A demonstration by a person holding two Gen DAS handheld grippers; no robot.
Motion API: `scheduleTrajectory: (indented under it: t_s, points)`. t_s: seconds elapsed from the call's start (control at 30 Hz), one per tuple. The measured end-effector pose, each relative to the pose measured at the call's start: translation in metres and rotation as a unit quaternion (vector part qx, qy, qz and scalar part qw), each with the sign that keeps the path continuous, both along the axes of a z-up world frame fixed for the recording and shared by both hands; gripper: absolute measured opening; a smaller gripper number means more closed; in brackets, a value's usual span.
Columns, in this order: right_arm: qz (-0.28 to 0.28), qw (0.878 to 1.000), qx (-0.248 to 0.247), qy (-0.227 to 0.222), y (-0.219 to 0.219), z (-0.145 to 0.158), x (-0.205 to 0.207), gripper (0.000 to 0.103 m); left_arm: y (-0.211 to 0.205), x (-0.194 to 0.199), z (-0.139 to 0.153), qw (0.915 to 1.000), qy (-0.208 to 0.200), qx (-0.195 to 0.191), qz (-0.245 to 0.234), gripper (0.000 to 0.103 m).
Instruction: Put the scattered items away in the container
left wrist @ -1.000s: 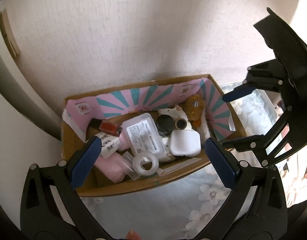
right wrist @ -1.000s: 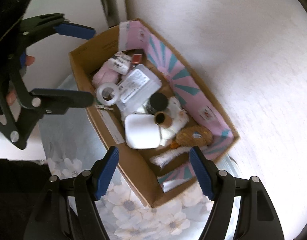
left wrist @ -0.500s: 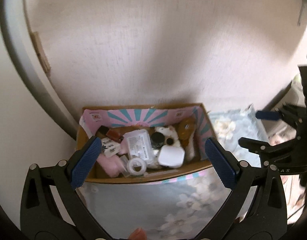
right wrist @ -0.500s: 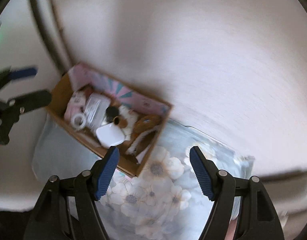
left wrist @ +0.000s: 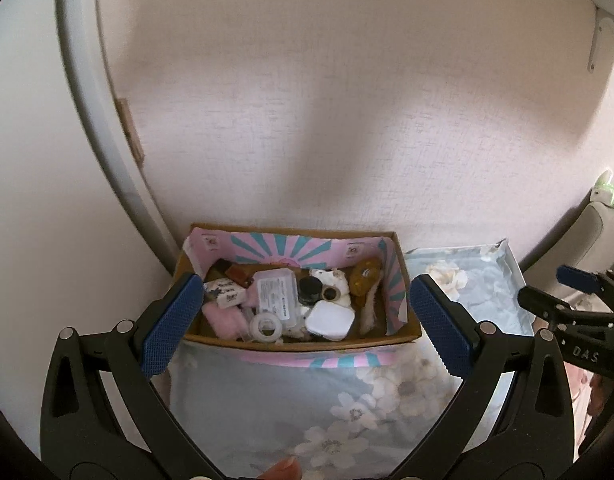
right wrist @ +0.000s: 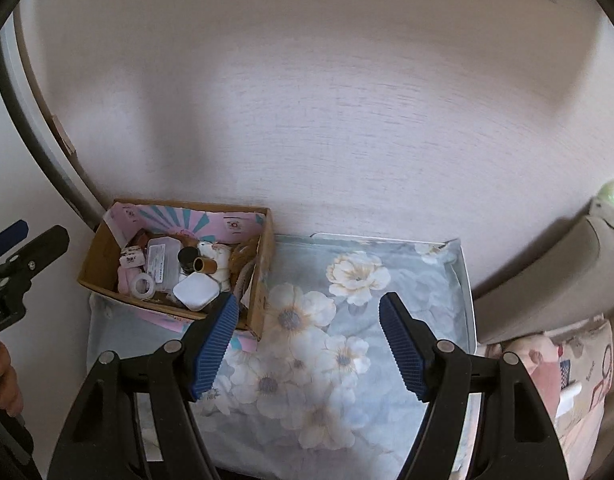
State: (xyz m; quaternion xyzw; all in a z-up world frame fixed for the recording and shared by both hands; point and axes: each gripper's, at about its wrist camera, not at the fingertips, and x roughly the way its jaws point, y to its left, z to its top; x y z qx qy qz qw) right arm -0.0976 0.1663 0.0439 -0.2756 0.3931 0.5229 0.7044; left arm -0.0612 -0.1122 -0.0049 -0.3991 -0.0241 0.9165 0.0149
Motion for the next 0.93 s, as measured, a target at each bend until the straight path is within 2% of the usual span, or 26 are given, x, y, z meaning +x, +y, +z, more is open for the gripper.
scheduleTrajectory:
  t_s: [0.23,0.93]
  points:
    - [-0.017,1.000,0.022,-0.010,-0.019,0.002,-0.003,0.069,0.006,0.012,-0.002,0.9999,-0.001,0.001,0.014,0.103]
    - [-0.026,0.999,0.031,-0.017,-0.020,0.003,-0.004,0.069,0.000,0.012,-0.006,0.9995,0.004,0.001,0.032,0.103]
